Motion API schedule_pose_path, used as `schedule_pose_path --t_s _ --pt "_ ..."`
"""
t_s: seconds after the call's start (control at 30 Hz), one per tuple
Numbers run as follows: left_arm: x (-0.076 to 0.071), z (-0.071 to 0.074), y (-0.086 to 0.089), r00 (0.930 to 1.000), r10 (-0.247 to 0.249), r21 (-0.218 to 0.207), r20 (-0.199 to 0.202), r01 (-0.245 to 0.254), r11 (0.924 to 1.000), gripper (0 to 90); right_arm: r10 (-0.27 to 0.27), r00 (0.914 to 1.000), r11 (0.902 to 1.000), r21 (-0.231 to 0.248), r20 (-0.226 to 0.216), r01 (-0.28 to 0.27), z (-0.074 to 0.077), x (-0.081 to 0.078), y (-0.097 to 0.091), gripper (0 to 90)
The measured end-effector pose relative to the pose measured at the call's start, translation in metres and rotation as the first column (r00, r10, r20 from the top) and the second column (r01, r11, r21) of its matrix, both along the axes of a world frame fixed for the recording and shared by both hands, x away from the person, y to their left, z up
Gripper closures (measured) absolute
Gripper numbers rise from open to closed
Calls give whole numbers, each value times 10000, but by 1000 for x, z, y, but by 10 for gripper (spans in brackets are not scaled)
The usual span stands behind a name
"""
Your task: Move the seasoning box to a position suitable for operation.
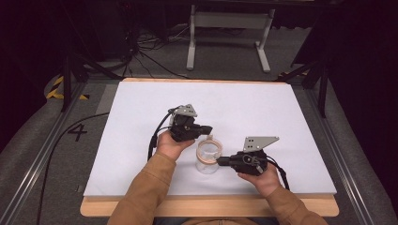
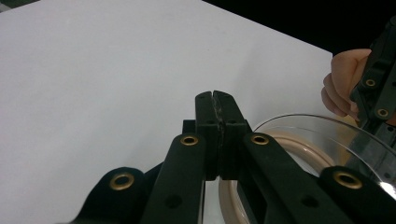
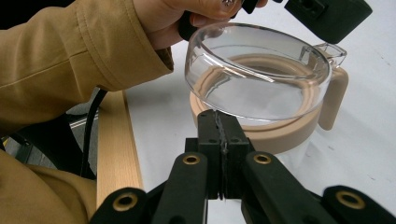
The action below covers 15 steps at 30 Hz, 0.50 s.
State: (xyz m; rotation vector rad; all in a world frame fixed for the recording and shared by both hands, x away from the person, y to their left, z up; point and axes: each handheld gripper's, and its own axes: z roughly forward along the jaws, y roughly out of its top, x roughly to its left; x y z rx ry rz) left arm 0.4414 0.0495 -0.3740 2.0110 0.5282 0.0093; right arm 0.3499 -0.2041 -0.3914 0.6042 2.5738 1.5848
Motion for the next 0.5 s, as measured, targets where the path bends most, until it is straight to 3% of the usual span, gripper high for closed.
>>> schedule_pose_path --t_s 0.17,0.5 --pt "0 2 4 9993 311 119 185 -313 9994 874 18 10000 10000 48 -21 -18 0 0 0 895" --pt "-1 14 29 9957 883 -189 297 -878 9960 862 31 9999 9998 171 137 -34 3 -1 -1 895"
